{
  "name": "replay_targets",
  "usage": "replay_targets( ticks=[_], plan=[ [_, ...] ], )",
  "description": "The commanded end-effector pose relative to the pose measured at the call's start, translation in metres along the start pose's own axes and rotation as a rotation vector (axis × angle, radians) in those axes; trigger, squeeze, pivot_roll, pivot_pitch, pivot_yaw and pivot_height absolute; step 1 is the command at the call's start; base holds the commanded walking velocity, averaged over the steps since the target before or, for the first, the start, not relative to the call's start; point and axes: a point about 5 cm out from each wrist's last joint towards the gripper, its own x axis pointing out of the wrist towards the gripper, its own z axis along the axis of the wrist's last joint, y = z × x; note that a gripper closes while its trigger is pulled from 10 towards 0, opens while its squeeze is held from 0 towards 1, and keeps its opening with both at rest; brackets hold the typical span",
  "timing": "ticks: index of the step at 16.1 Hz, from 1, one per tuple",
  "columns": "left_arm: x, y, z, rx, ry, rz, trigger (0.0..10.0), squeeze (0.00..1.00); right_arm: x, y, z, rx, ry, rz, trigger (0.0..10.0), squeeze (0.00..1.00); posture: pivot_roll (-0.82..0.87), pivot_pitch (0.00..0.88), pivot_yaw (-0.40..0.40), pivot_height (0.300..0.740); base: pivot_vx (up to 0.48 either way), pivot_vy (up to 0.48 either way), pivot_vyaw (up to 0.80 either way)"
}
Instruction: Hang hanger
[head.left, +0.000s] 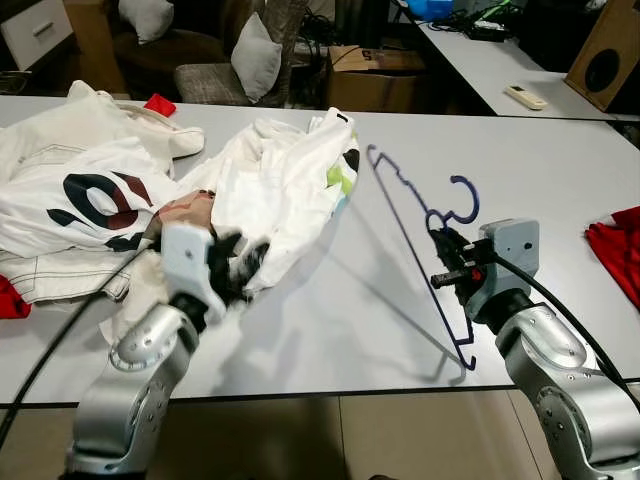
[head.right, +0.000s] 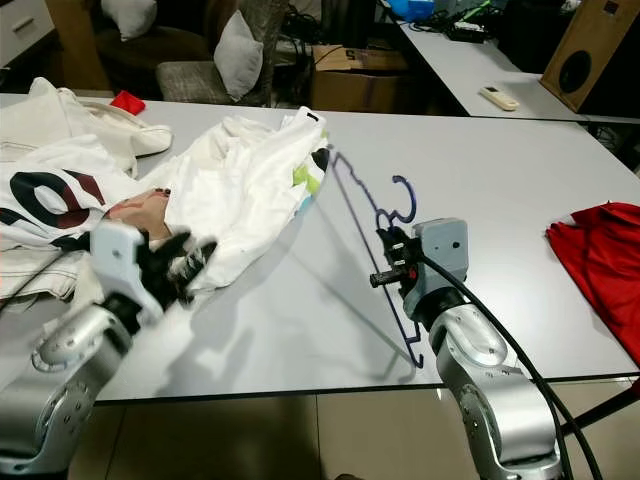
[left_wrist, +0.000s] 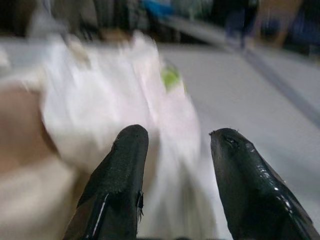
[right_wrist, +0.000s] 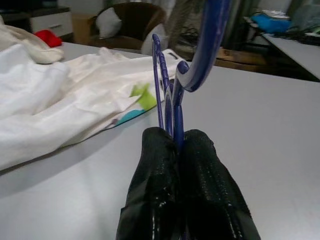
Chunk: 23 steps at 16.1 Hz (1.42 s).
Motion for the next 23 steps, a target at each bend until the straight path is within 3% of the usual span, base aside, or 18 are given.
replay_targets(
  ticks=[1,2,3,5,17,23],
  plan=[
    [0.000,-0.008,-0.003,0.004,0.024,-0.032,10.0,0.00,-0.001,-0.002,0.000,0.007,-0.006,-0.022,10.0,0.00,-0.05,0.000,-0.059,0.740,0.000,0.000,0.00],
    [0.000,-0.007,-0.003,0.023,0.016,-0.027,10.0,0.00,-0.002,-0.002,-0.001,0.008,-0.007,-0.028,10.0,0.00,-0.05,0.000,-0.063,0.740,0.000,0.000,0.00],
    [0.003,-0.003,-0.009,0.096,0.019,0.032,10.0,0.00,-0.002,-0.003,-0.006,0.014,0.009,-0.046,10.0,0.00,-0.05,0.000,-0.061,0.740,0.000,0.000,0.00],
    [0.004,0.005,-0.006,0.104,-0.020,0.152,10.0,0.00,-0.005,-0.004,-0.012,0.023,0.042,-0.071,10.0,0.00,-0.05,0.000,-0.076,0.740,0.000,0.000,0.00],
    [0.017,0.005,0.002,0.118,-0.039,0.089,10.0,0.00,-0.012,0.002,-0.024,0.084,0.023,-0.143,10.0,0.00,-0.09,0.000,-0.003,0.740,0.000,-0.319,0.00],
    [0.018,0.007,-0.001,0.115,-0.030,0.101,10.0,0.00,-0.011,0.002,-0.023,0.043,0.018,-0.142,10.0,0.00,-0.09,0.000,-0.004,0.740,0.000,-0.419,0.00]
  ],
)
